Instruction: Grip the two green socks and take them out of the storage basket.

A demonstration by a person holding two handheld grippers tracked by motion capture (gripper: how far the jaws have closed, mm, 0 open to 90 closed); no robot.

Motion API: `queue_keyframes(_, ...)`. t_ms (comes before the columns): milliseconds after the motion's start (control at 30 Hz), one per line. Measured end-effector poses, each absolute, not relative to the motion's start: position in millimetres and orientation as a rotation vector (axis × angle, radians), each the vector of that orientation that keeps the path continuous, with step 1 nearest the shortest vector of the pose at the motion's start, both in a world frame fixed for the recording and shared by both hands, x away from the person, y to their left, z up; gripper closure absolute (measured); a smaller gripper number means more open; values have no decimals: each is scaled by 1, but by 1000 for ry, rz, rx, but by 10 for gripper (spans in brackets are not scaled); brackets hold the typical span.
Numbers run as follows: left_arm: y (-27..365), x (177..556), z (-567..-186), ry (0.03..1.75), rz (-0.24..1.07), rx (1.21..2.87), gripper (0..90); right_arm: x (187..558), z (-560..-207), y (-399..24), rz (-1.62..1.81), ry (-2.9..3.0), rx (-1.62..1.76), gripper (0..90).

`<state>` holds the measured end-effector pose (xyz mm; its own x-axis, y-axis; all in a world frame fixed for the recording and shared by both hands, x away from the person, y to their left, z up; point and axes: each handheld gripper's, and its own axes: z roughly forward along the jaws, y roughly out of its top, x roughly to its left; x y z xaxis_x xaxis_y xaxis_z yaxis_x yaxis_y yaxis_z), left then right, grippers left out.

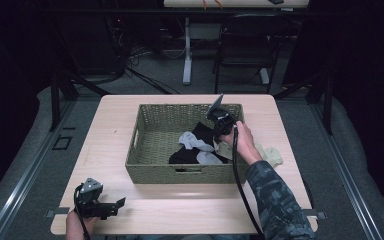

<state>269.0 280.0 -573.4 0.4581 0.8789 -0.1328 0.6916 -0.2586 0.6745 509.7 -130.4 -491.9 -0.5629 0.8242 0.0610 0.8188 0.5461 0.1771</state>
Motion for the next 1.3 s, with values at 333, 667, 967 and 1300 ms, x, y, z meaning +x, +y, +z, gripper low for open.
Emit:
queue_keyframes(333,280,269,-573,1304,353,2030,3,497,-437,-134,454,2739,1390,839)
queue_keyframes(667,280,269,-573,1307,353,2026,3,491,-391,-135,561,2728,1326,839)
queue_keyframes(967,280,269,-573,1302,353,2032,3,486,-361,-140,633,2711,1308,838)
queue_keyframes(1300,280,269,-573,1302,353,2032,3,477,-329,-160,686,2663,1291,838)
